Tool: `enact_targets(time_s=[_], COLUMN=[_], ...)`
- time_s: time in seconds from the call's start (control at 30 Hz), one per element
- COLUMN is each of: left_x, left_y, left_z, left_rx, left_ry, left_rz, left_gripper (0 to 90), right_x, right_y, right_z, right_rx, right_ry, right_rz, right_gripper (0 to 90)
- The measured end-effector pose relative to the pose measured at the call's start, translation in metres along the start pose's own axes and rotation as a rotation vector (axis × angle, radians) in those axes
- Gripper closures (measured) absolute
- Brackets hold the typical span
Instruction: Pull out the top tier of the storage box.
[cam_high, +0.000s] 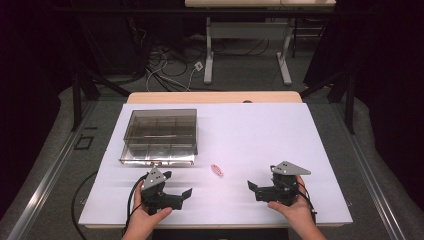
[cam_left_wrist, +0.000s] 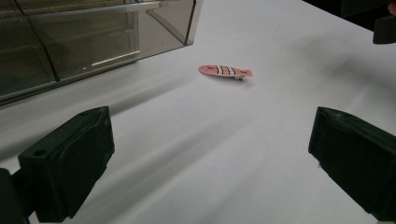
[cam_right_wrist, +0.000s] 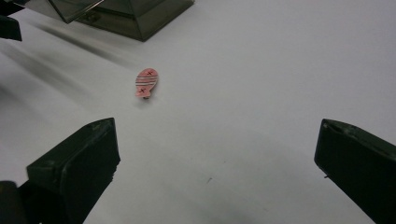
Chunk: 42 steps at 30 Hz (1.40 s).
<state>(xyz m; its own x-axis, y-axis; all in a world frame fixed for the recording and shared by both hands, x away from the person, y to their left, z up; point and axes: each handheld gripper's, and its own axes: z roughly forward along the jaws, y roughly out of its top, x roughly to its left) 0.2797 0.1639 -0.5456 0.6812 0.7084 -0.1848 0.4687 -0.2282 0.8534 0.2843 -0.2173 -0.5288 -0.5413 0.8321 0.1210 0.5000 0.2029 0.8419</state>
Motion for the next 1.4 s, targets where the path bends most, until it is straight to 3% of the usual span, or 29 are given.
enact_targets(time_s=[0.27, 0.5, 0.6, 0.8, 1.0, 1.17, 1.4], left_x=[-0.001, -0.002, -0.001, 0.002, 0.006, 0.006, 0.006], left_y=[0.001, 0.003, 0.005, 0.004, 0.005, 0.005, 0.003], left_z=[-0.004, -0.003, -0.005, -0.01, -0.012, -0.013, -0.013], left_rx=[-0.008, -0.006, -0.004, -0.009, -0.014, -0.005, -0.008], left_ry=[0.007, -0.019, -0.01, 0.005, 0.016, 0.018, 0.015], left_rz=[0.031, 0.009, 0.016, 0.011, -0.006, 0.008, -0.013], left_gripper=[0.5, 0.5, 0.6, 1.0, 1.3, 1.4, 1.7], right_x=[0.012, 0.023, 0.028, 0.038, 0.042, 0.046, 0.056], right_y=[0.011, 0.02, 0.026, 0.038, 0.044, 0.048, 0.053], right_z=[0.013, 0.029, 0.036, 0.048, 0.061, 0.071, 0.087], right_rx=[0.04, 0.076, 0.074, 0.096, 0.086, 0.112, 0.14], right_ry=[0.011, 0.016, 0.021, 0.032, -0.002, 0.024, 0.04], right_rz=[-0.003, -0.02, -0.04, -0.058, -0.103, -0.08, -0.073], right_gripper=[1.4, 6.3, 8.4, 16.1, 34.5, 47.1, 48.6])
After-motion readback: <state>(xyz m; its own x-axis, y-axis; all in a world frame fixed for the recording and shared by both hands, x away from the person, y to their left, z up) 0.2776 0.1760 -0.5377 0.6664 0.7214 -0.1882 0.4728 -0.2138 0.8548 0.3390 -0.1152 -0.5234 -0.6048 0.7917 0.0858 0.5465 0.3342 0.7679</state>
